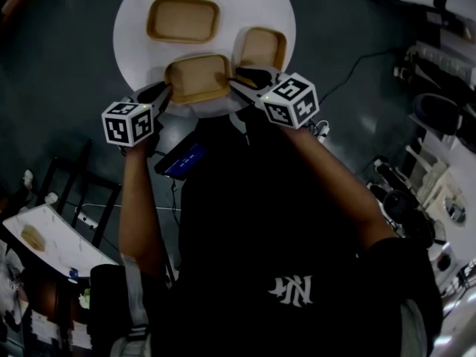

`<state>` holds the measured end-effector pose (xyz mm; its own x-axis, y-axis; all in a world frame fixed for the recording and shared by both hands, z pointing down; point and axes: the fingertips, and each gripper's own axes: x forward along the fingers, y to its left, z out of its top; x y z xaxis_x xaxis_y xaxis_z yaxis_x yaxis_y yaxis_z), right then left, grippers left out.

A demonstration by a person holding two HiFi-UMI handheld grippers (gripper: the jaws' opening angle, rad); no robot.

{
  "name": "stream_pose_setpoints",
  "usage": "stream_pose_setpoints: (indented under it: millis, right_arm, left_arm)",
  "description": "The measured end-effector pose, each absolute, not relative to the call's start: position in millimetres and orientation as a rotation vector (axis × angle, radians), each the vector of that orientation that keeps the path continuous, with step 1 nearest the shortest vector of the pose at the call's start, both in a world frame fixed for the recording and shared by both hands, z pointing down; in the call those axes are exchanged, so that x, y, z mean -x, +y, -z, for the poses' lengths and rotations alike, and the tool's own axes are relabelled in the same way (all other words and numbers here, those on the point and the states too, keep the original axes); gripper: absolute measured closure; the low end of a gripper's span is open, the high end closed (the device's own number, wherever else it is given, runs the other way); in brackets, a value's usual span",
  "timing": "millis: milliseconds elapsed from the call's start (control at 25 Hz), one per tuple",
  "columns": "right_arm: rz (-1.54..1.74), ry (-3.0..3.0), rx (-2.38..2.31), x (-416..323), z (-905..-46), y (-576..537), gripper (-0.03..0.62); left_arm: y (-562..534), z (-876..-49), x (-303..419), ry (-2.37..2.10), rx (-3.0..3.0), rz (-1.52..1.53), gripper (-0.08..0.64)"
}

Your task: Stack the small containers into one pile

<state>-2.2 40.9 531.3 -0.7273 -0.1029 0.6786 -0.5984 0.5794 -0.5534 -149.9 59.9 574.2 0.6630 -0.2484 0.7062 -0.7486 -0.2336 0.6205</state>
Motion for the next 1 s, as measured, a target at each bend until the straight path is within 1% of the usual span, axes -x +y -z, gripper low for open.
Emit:
stream_pose_setpoints:
  millis: [360, 520, 1000]
  right_arm:
    - [-1.142, -2.123, -0.501, 12, -544, 62, 0.456]
    - [-1.182, -2.059, -0.516, 4, -551, 75, 0.456]
    - [-1.412, -1.861, -0.565, -3, -578, 112, 0.457]
  left_arm:
    - [79, -574, 159, -0.815, -1.748, -0.543, 0.518]
    - [81, -575, 159, -0.821, -1.739, -0.539, 0.520]
    - [96, -572, 154, -0.822, -1.731, -0.523, 0.524]
